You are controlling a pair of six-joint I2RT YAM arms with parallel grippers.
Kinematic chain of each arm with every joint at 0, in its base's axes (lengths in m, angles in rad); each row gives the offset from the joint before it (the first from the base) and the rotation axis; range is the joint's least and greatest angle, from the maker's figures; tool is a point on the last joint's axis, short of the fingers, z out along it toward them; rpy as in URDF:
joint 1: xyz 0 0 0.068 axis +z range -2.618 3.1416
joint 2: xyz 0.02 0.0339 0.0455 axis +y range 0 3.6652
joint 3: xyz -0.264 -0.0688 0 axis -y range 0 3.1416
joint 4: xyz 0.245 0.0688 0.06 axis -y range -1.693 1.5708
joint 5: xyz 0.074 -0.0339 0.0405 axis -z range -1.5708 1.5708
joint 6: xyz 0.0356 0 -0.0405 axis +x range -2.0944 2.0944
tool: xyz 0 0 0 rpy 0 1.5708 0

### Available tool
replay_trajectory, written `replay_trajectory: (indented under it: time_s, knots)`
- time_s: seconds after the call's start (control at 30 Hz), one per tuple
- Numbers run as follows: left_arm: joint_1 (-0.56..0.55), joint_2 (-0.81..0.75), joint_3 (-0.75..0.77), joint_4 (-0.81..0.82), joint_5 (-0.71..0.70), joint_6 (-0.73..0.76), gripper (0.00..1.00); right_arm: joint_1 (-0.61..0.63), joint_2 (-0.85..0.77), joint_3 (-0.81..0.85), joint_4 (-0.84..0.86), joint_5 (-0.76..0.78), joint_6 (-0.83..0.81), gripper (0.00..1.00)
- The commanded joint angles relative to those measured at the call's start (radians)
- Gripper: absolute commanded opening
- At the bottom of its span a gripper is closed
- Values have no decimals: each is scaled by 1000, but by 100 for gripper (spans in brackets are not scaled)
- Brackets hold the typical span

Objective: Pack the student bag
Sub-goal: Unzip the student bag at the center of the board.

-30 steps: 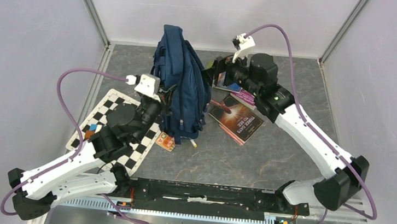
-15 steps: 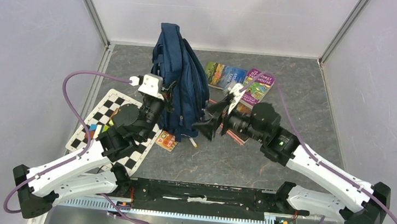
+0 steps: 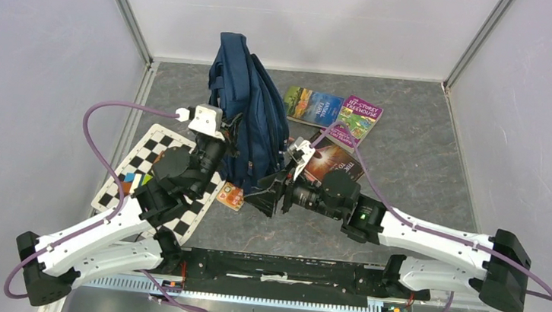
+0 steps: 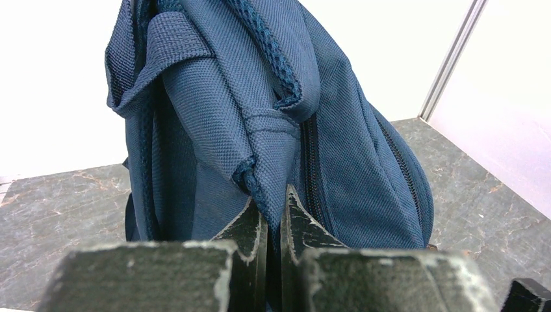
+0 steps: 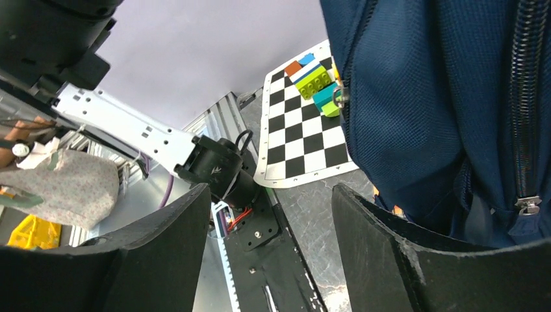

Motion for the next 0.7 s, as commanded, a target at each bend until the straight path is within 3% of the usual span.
replay_trajectory:
  time_s: [0.0, 0.4, 0.67]
  knots:
    - [11, -11, -3, 49, -40, 57, 2, 9, 22, -7, 102, 91, 57, 73]
    - [11, -33, -13, 57, -18, 46, 2, 10, 95, -44, 195, 242, 50, 69]
    - [11, -55, -17, 59, -12, 39, 2, 8, 158, 3, 239, 245, 38, 55]
